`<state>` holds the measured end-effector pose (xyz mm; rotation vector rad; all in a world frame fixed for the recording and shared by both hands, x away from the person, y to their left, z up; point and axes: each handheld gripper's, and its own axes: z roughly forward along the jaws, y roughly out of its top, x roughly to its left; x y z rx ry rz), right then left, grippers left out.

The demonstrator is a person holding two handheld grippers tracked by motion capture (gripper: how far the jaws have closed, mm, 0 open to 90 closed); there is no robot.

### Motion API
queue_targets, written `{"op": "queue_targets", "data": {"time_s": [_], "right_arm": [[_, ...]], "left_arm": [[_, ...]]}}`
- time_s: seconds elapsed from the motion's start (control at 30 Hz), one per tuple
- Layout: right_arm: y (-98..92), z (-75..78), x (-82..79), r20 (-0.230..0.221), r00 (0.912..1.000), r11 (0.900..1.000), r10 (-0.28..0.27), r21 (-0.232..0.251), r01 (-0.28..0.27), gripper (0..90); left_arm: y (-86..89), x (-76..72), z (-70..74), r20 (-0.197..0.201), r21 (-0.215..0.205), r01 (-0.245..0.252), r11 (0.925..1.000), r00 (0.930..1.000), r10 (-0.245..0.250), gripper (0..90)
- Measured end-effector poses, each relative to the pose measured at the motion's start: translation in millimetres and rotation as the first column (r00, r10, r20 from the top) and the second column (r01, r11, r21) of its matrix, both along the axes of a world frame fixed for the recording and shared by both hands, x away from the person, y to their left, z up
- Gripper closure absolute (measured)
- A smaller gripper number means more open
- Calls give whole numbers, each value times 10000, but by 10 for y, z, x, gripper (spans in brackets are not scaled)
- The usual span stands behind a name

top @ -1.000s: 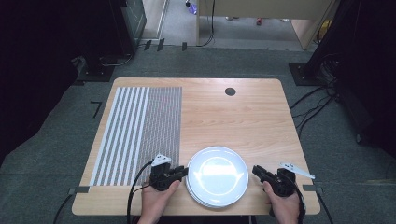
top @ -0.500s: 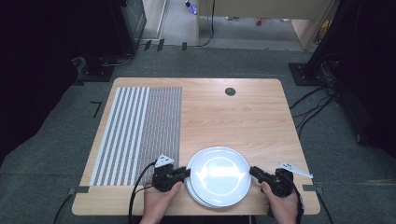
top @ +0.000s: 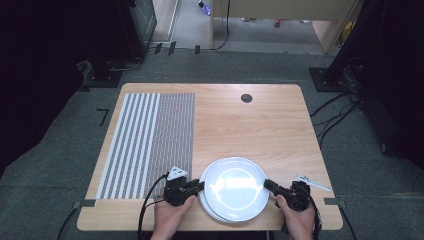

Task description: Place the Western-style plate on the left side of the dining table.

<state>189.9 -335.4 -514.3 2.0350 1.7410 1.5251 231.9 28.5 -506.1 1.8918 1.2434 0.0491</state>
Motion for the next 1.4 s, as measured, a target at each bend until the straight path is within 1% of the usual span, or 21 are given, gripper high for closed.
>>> {"op": "queue_targets", "data": {"time_s": [0.03, 0.07, 0.1, 0.13, 0.17, 0.3, 0.33, 0.37, 0.4, 0.43, 0.6, 0.77, 0.8, 0.83, 0.87, 0.93, 1.03, 1.23, 1.3, 1.4], "right_arm": [[0, 0, 0, 0, 10000, 10000, 0, 0, 0, 839], [-16, 1, -1, 11, 10000, 9999, -96, 141, 96, 851], [-48, 5, -2, 43, 9997, 9989, -236, 401, 234, 869], [-48, 5, -2, 43, 9997, 9989, -236, 401, 234, 869], [-68, 6, -1, 48, 9997, 9984, -255, 510, 252, 873], [-73, 3, 0, 49, 9996, 9981, -272, 562, 269, 874], [-75, 1, -1, 11, 9996, 9975, -297, 640, 295, 874], [-82, -10, 3, -108, 9994, 9958, -315, 856, 323, 871], [-82, -10, 3, -108, 9994, 9958, -315, 856, 323, 871], [-76, -27, 10, -284, 9993, 9944, -249, 1018, 277, 857], [-35, -71, 19, -456, 9989, 9934, -95, 1137, 146, 837], [-65, -97, 23, -559, 9983, 9871, -153, 1583, 240, 849], [-66, -97, 23, -531, 9985, 9874, -146, 1565, 228, 848], [-62, -91, 21, -459, 9989, 9895, -139, 1430, 203, 848], [-62, -91, 21, -459, 9989, 9895, -139, 1430, 203, 848], [-59, -84, 22, -404, 9991, 9906, -134, 1355, 188, 849], [-61, -76, 23, -322, 9994, 9919, -143, 1258, 182, 852], [-59, -66, 14, -175, 9997, 9942, -151, 1065, 169, 854], [-62, -64, 12, -167, 9997, 9943, -155, 1053, 172, 855], [-72, -48, 3, -133, 9997, 9941, -221, 1060, 234, 866]], "left_arm": [[0, 0, 0, 4, 10, 5, 10000, 10000, -5, 711], [0, -1, 1, 6, 13, 7, 10000, 10000, -7, 710], [-1, -1, 1, 14, 25, 7, 10000, 10000, -7, 710], [-1, -2, 1, 19, 34, 12, 10000, 10000, -13, 710], [-1, -2, 1, 22, 35, 11, 10000, 10000, -11, 711], [-1, -4, 1, 47, 50, 25, 10000, 10000, -25, 710], [-1, -5, 2, 56, 57, 39, 10000, 10000, -40, 711], [-1, -6, 2, 66, 63, 51, 10000, 10000, -52, 711], [-1, -7, 2, 77, 78, 57, 10000, 10000, -58, 711], [-2, -9, 2, 101, 88, 65, 9999, 9999, -66, 710], [2, -9, 2, 121, 94, 133, 9999, 9998, -134, 708], [2, -8, 7, 120, 159, 211, 9997, 9997, -213, 702], [1, -7, 8, 122, 173, 230, 9996, 9997, -233, 702], [2, -6, 11, 130, 183, 262, 9995, 9996, -265, 705], [9, -3, 16, 141, 170, 288, 9994, 9995, -291, 705], [22, 2, 29, 153, 83, 301, 9995, 9994, -302, 718], [19, -1, 35, 207, 160, 322, 9994, 9993, -325, 729], [12, -6, 30, 161, 204, 271, 9994, 9995, -275, 731], [15, -7, 36, 169, 129, 257, 9996, 9995, -259, 730], [37, 2, 63, 182, -100, 259, 9996, 9995, -257, 728]]}}
